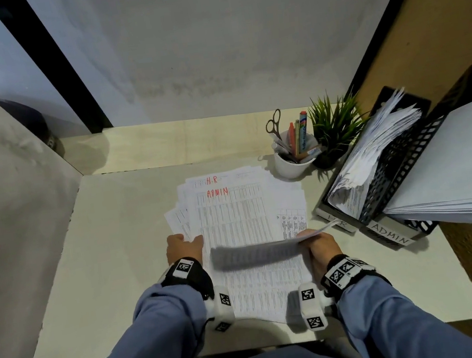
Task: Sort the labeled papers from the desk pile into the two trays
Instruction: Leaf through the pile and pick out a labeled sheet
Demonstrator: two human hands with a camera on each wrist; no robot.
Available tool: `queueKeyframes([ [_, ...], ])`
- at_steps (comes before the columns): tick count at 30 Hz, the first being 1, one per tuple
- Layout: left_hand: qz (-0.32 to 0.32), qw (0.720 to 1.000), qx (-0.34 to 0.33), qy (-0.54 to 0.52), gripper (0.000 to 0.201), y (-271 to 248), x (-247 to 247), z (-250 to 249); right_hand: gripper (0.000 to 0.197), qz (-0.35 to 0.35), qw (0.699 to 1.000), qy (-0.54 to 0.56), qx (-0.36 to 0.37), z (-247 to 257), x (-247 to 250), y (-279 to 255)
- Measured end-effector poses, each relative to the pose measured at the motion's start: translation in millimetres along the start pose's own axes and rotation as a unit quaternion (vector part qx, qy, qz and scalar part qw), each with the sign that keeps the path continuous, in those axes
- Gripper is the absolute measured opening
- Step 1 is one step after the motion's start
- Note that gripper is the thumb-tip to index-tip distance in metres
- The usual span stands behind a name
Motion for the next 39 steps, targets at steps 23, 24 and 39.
queueKeyframes([
  [23, 0.162, 0.968, -0.073, -0.175, 0.024, -17, -13, -10, 0.025, -0.018, 0.994, 0.111, 0.009, 6, -1, -21],
  [24, 0.171, 0.967, -0.072, -0.173, 0.023, -21, -14, -10, 0.026, -0.024, 0.993, 0.116, 0.012, 8, 0, -23],
  [39, 0.207, 0.954, -0.013, -0.215, 0.085, -53, -24, -28, 0.028, 0.049, 0.986, 0.136, 0.08, 40, -10, -44],
])
Point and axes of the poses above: each hand's wrist, its own y-axis towards the middle knuckle, its own x-axis out of the back of the hand, z = x × y, the point moved 9 cm from there along y, towards the middle knuckle, and after that the axes turned 11 degrees about -y, right-handed, at the moved point
